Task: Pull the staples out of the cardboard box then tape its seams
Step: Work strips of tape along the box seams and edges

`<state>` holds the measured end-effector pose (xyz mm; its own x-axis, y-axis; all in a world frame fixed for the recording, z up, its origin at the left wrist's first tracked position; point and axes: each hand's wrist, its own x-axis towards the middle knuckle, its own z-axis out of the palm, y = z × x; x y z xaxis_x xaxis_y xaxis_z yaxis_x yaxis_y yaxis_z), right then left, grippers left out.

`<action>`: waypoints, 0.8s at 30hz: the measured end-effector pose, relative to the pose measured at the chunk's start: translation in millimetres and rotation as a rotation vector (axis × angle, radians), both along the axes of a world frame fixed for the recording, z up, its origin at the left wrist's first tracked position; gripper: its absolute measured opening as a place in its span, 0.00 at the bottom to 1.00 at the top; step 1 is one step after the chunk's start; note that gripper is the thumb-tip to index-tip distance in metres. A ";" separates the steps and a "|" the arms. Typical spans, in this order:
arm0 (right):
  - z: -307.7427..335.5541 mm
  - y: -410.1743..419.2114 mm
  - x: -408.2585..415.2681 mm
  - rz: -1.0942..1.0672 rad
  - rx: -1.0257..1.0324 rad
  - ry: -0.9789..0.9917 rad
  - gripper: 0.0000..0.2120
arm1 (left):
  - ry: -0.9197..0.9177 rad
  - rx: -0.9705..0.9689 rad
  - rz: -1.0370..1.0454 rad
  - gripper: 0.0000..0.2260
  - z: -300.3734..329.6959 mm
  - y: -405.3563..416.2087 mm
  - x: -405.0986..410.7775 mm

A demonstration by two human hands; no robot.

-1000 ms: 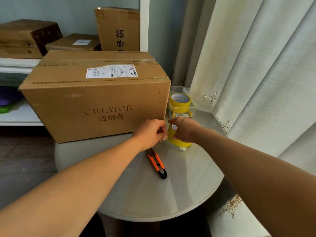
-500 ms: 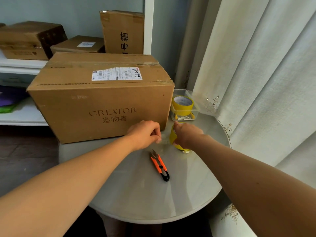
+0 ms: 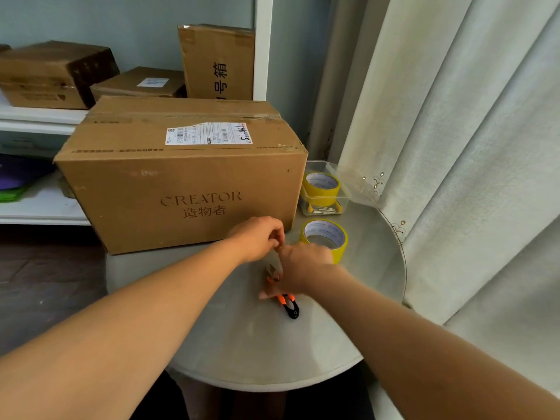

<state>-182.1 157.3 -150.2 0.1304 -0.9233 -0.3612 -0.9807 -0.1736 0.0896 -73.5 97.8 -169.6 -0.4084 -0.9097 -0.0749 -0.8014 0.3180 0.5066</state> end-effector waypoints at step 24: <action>52.8 -33.8 -18.2 0.198 -0.260 0.266 0.18 | 0.098 -0.067 0.074 0.07 -13.8 8.0 3.7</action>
